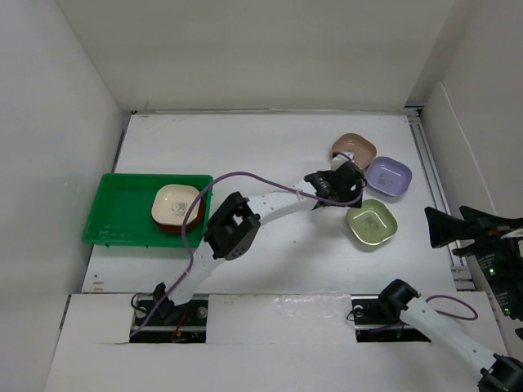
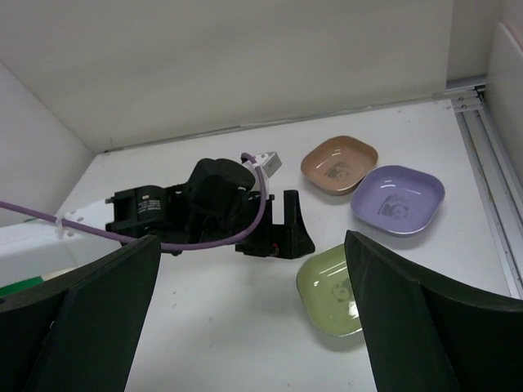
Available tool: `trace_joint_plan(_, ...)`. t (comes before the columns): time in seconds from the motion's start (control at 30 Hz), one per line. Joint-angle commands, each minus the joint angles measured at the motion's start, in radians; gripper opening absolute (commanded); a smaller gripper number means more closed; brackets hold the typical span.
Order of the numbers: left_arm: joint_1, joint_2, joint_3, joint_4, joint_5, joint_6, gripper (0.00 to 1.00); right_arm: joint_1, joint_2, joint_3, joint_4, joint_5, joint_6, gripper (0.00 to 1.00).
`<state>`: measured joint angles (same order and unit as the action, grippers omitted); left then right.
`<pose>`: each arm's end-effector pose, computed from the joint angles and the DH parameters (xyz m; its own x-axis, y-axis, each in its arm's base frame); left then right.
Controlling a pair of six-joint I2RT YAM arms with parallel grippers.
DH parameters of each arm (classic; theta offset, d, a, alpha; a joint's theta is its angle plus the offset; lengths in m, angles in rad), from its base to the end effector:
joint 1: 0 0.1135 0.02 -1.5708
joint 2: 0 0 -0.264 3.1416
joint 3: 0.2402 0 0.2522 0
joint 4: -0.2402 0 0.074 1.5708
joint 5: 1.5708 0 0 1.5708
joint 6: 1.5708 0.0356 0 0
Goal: Place the plates into the plastic bin on the countertop
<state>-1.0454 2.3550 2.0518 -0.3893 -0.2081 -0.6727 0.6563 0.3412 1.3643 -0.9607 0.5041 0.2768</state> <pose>0.2782 -0.4651 0.2150 -0.7282 0.0405 -0.6842 0.4002 0.8356 -0.3764 -0.0271 -0.0426 0.4488 0.0059 0.3066 -0.9518 -0.1601 0.9399 0.3017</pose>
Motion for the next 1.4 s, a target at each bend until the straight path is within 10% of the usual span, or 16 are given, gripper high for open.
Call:
trace_joint_plan(0.0,-0.008,0.042,0.047,0.021,0.058,0.022,0.81,0.008,0.013,-0.008,0.019,-0.015,-0.001,1.00)
trace_joint_plan(0.37,-0.018,0.052,0.016,-0.025,0.021,0.051,0.34,0.008,0.013,-0.008,0.028,-0.015,-0.028,1.00)
trace_joint_plan(0.47,-0.018,0.043,0.016,-0.110,-0.058,0.042,0.00,0.008,0.013,-0.008,0.037,-0.024,-0.028,1.00)
trace_joint_plan(0.77,0.126,-0.385,-0.445,-0.232,-0.321,-0.113,0.00,0.008,0.022,-0.031,0.060,-0.045,-0.028,1.00)
trace_joint_plan(1.37,1.096,-1.140,-1.048,-0.103,-0.071,-0.054,0.00,0.017,0.090,-0.179,0.237,-0.240,-0.122,1.00)
